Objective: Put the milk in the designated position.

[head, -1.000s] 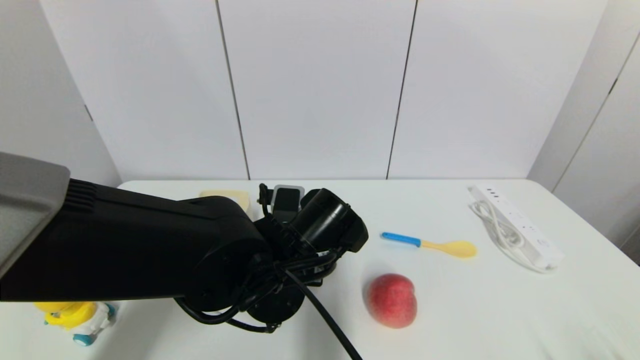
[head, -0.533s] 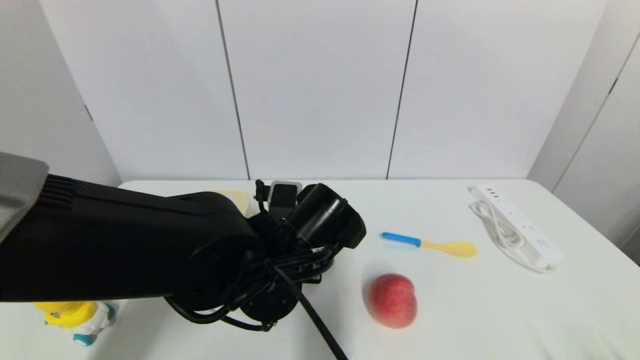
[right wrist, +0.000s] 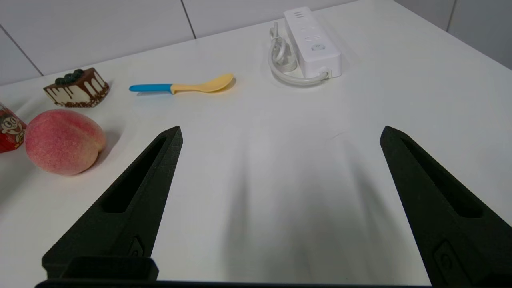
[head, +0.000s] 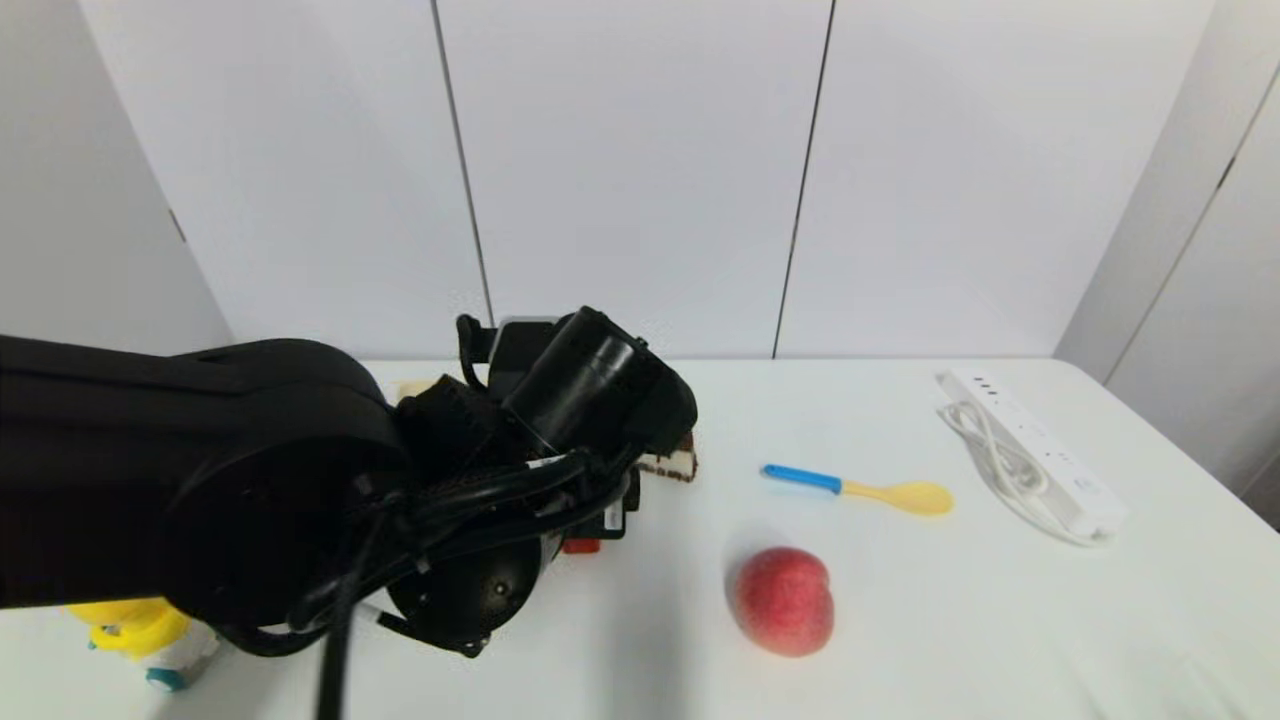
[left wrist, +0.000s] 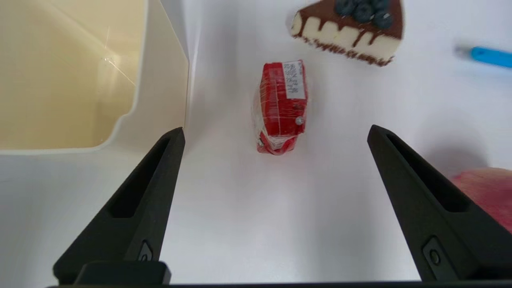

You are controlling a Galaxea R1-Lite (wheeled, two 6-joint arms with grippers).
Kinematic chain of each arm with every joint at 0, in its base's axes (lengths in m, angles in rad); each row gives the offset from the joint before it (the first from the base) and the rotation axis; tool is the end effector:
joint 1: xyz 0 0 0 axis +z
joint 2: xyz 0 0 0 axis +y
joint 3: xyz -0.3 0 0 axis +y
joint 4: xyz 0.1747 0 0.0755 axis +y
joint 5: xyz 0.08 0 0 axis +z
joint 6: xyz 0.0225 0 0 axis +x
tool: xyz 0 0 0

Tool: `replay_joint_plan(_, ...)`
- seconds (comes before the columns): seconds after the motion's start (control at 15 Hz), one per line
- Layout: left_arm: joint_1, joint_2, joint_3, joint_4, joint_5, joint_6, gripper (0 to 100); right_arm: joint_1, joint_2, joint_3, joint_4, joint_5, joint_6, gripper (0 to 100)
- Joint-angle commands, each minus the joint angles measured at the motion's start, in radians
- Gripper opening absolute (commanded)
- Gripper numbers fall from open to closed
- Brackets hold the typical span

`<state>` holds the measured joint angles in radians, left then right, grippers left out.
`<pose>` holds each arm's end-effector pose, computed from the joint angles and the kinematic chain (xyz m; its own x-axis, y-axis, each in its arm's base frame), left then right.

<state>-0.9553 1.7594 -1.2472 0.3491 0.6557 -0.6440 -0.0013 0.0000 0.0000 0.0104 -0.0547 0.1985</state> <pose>0.1898 -0.2446 0.2006 0.7959 -0.0696 -0.6014 0.0711 0.9972 -0.0212 -0.0228 -0.0012 0.0744 0.9984 -0.0560 -0.0104 0.0569 0.9788 0.1966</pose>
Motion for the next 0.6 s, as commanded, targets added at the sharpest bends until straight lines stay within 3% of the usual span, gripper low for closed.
replay_joint_plan(0.07,-0.013,-0.1,0.002,0.004,0.004,0.006,100,0.001,0.002,0.0,0.0,-0.001,0.001,100)
replay_joint_plan(0.27,-0.008,-0.184,0.006,0.008,-0.002,0.119,100,0.0,0.002,0.0,0.0,-0.001,0.001,100)
replay_joint_plan(0.47,0.038,-0.247,0.005,0.096,-0.013,0.21,100,0.0,0.002,0.0,0.0,-0.001,0.001,100)
replay_joint_plan(0.6,0.076,-0.297,0.006,0.123,-0.079,0.253,100,0.0,0.002,0.0,-0.001,-0.001,0.001,100)
